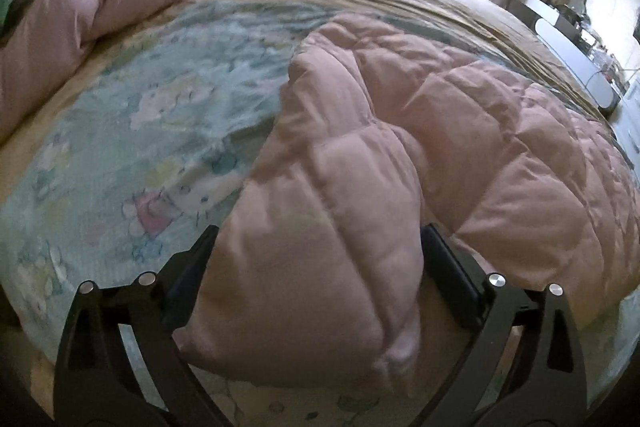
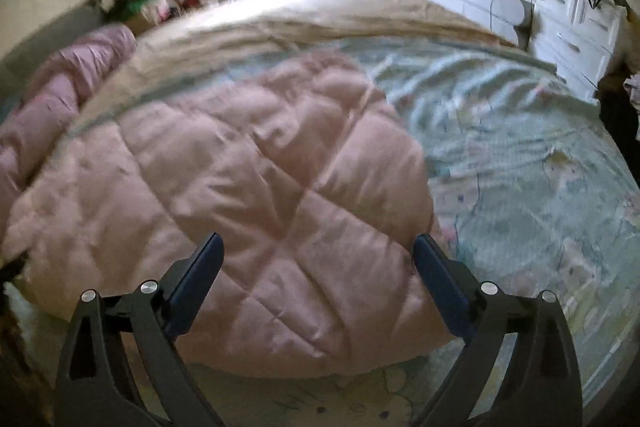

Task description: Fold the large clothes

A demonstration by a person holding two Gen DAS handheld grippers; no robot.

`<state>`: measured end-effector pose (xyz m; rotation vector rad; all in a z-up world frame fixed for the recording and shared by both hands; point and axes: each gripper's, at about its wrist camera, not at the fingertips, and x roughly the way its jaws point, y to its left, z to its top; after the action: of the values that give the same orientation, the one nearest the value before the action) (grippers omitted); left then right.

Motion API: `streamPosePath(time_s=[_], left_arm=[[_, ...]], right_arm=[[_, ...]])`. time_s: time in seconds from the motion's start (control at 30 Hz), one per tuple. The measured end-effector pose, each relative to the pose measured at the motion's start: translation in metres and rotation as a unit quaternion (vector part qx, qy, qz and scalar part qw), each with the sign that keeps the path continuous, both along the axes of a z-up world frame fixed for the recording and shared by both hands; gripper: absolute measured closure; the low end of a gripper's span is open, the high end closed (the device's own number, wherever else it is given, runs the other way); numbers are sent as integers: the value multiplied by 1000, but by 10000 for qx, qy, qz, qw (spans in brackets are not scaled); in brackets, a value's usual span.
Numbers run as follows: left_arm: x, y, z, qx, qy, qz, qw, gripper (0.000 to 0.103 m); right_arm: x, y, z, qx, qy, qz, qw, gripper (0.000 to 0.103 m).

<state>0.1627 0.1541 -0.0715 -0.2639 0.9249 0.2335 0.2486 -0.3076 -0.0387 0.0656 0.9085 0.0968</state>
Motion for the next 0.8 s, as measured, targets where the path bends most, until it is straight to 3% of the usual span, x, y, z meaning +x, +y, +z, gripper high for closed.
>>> streamPosePath(time_s=[0.07,0.2,0.4,0.57,0.8], left_arm=[[-2,5,-2,-163,29,46,9999,8],[-10,11,6,-363,-99,121,9992,9],[-43,2,60,-281,-882,104,9957,9],[-71,-17,101,-138,-1343,6,9908,9],[-109,-49,120,-211,-1632,-302,9859,9]], right_arm=[[3,-1,-6,-1,131,-27,9999,7],[-8,-10,11,464,-134,-24,9988,9],[-45,0,68,714,-1026,506,9909,4],[-79,31,106,637,-1525,978,9814,4],[-132,70,126,288,-2092,1394,9675,4]])
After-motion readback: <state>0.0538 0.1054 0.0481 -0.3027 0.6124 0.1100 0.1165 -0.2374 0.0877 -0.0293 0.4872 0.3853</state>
